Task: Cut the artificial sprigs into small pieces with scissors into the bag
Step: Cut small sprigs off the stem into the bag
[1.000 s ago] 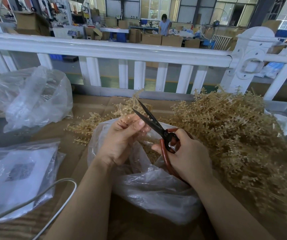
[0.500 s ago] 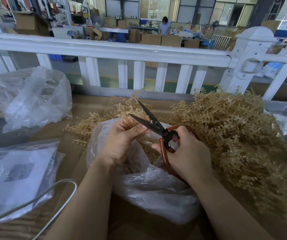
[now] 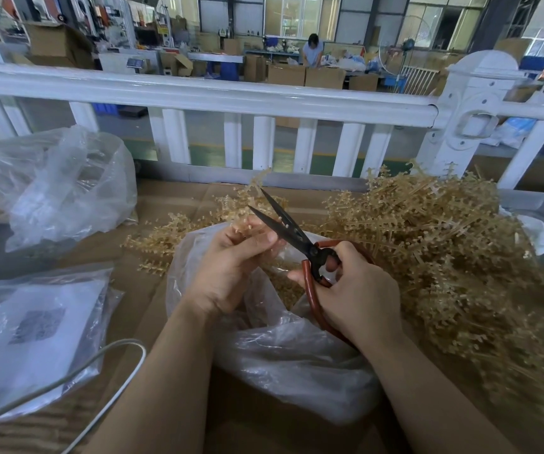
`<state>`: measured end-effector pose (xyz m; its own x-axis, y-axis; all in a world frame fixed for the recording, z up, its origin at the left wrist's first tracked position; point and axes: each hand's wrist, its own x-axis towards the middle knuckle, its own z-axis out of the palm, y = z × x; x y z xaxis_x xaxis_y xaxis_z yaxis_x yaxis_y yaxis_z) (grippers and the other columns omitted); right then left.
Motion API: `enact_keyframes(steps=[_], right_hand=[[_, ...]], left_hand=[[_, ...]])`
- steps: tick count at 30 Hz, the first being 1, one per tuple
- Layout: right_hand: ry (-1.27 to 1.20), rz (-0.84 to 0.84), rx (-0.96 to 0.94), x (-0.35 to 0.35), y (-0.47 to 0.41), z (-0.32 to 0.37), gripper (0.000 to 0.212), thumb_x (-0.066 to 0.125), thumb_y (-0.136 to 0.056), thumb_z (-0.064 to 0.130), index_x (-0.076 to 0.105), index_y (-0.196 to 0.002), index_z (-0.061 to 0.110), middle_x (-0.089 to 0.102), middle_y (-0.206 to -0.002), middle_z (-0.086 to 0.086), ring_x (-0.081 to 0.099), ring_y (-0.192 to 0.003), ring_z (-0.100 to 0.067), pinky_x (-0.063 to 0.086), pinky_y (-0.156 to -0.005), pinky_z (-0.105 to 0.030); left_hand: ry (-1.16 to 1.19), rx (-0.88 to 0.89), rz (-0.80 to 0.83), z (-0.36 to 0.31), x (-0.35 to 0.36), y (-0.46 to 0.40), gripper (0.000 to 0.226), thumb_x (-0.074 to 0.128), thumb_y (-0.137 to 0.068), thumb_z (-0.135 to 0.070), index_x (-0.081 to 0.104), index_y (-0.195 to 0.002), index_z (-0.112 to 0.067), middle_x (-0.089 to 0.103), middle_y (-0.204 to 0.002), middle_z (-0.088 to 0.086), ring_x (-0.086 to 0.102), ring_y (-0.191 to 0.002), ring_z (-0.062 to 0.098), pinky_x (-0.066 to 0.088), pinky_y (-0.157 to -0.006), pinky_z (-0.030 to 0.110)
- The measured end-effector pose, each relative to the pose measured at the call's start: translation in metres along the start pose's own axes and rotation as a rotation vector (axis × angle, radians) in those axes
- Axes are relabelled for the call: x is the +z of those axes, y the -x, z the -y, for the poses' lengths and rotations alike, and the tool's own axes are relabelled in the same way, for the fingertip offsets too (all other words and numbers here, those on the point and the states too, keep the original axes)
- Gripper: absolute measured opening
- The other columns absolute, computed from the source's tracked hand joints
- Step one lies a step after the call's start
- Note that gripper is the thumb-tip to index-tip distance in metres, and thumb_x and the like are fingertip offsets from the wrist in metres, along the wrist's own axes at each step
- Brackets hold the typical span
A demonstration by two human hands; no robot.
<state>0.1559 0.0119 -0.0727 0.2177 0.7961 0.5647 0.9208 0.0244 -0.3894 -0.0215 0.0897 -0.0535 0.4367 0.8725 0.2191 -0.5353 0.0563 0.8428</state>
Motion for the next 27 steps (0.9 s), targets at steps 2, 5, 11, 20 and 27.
enact_keyframes(steps=[2, 5, 11, 20, 27], right_hand=[[0.001, 0.003, 0.007, 0.0, -0.0002, -0.0004, 0.071, 0.026, -0.068, 0.101, 0.044, -0.086, 0.035, 0.054, -0.071, 0.021, 0.054, -0.061, -0.004, 0.035, -0.05, -0.018], [-0.013, 0.02, 0.013, 0.0006, -0.0006, -0.0005, 0.072, 0.026, -0.067, 0.102, 0.044, -0.087, 0.036, 0.054, -0.07, 0.021, 0.055, -0.061, -0.003, 0.038, -0.051, -0.02], [-0.064, 0.051, 0.02, 0.0011, -0.0003, -0.0009, 0.071, 0.03, -0.065, 0.104, 0.044, -0.088, 0.038, 0.058, -0.071, 0.02, 0.059, -0.064, 0.0, 0.049, -0.054, -0.025], [-0.021, 0.015, -0.014, 0.0033, -0.0004, 0.0006, 0.072, 0.027, -0.067, 0.103, 0.043, -0.091, 0.038, 0.058, -0.08, 0.02, 0.059, -0.066, 0.0, 0.051, -0.054, -0.024], [0.032, -0.066, -0.058, 0.0013, -0.0026, 0.0028, 0.072, 0.02, -0.076, 0.098, 0.042, -0.089, 0.031, 0.052, -0.069, 0.017, 0.052, -0.057, -0.005, 0.036, -0.044, -0.019]], left_hand=[[0.03, -0.022, -0.014, -0.001, -0.0002, -0.0005, 0.013, 0.07, -0.08, -0.009, 0.064, -0.091, -0.006, 0.07, -0.091, 0.008, 0.069, -0.083, 0.018, 0.056, -0.082, 0.029], [0.061, -0.033, -0.04, -0.0011, 0.0007, -0.0003, 0.022, 0.072, -0.083, -0.011, 0.059, -0.099, -0.004, 0.068, -0.081, 0.007, 0.07, -0.073, 0.015, 0.058, -0.076, 0.027], [0.065, -0.03, -0.071, -0.0007, -0.0003, -0.0018, 0.026, 0.075, -0.07, -0.018, 0.065, -0.092, -0.008, 0.074, -0.078, 0.003, 0.07, -0.066, 0.011, 0.058, -0.072, 0.024], [0.082, 0.012, -0.053, 0.0008, -0.004, -0.0009, 0.008, 0.071, -0.076, -0.01, 0.076, -0.08, -0.015, 0.075, -0.084, 0.004, 0.069, -0.073, 0.01, 0.057, -0.077, 0.021], [-0.001, 0.005, -0.035, 0.0022, -0.0027, -0.0013, 0.01, 0.065, -0.077, -0.007, 0.063, -0.085, -0.001, 0.07, -0.075, 0.004, 0.066, -0.069, 0.011, 0.055, -0.075, 0.022]])
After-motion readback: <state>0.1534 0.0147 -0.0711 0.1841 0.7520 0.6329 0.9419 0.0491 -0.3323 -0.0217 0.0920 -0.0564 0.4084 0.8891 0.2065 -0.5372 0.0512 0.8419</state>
